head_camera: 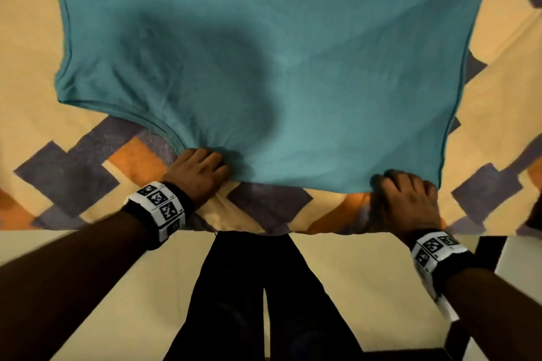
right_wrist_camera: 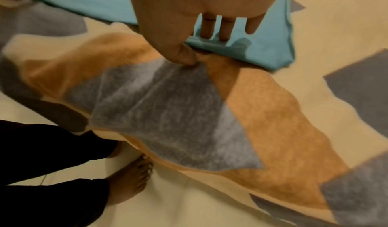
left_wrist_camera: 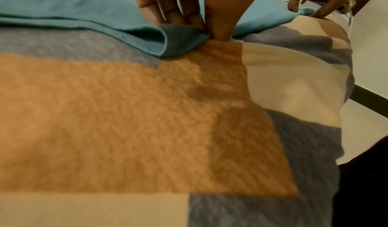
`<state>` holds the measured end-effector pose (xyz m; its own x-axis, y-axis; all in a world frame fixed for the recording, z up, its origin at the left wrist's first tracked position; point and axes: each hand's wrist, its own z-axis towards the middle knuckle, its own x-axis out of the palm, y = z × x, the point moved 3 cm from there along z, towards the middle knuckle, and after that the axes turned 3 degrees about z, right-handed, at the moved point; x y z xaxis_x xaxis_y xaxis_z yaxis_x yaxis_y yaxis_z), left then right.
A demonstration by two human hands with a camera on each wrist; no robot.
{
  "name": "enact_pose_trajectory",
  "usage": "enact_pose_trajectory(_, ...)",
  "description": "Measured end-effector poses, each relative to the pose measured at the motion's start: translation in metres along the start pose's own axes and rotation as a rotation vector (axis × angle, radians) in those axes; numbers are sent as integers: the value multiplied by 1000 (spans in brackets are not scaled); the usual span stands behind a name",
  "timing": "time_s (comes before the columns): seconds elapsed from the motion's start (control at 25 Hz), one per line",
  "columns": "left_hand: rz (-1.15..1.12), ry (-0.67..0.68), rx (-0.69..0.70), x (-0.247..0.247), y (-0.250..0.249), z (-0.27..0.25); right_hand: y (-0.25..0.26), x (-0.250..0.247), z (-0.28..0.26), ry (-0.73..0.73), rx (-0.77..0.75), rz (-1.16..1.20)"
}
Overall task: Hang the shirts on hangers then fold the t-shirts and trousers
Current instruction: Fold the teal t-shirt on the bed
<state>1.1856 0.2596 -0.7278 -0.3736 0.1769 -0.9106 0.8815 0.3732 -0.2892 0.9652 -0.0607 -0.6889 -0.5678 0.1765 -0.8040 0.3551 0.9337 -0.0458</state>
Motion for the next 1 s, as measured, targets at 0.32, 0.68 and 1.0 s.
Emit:
enact_pose_trajectory(0.32,-163,-7,-225,-52,6,6,-48,-34,6,3,49,121)
enact_pose_trajectory(0.68,-264,-39,-492,-100,86,103,-70,-113,98,-305,71,242)
enact_pose_trajectory(1.0,-327,75,-496,-78,111,119,-79,-109,163,-147,140,186)
